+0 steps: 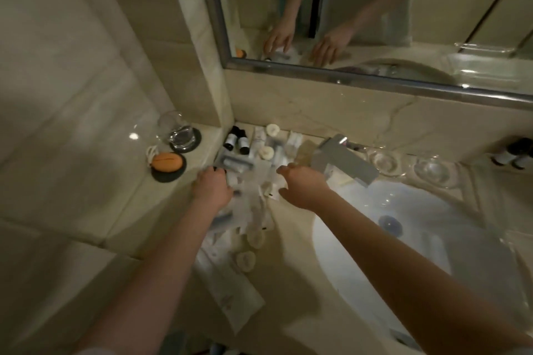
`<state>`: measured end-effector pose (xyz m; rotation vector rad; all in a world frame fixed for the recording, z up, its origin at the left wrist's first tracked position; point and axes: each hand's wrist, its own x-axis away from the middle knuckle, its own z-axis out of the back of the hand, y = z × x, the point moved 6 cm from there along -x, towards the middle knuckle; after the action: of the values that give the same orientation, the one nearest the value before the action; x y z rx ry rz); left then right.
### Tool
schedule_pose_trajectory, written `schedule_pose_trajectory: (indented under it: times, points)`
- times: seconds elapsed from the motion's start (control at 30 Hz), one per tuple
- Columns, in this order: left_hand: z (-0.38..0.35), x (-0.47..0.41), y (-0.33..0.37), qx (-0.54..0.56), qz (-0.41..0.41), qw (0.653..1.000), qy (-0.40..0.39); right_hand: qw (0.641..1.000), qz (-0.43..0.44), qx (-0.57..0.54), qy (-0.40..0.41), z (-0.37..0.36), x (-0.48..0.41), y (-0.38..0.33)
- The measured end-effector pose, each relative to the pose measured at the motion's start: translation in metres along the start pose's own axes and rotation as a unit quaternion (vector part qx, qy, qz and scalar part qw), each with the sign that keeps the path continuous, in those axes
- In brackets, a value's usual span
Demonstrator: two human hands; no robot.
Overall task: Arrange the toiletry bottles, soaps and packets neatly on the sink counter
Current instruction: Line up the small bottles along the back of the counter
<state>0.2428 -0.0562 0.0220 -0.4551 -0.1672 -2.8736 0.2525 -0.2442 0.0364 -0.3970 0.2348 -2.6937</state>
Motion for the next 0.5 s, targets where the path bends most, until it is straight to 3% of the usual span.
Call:
schedule_pose_trajectory:
  times: [0.17,0.5]
  points:
    - [-0.012,-0.026,-0.021,0.025,0.032,0.999,-0.035,0.999,-0.005,-0.035,-0.031,-0.001,-0.062,-0.014]
    - [-0.029,-0.057,-0.030,0.001,0.018,1.000,-0.012,0.986,-0.070,-0.144,-0.050,-0.016,-0.175,-0.017]
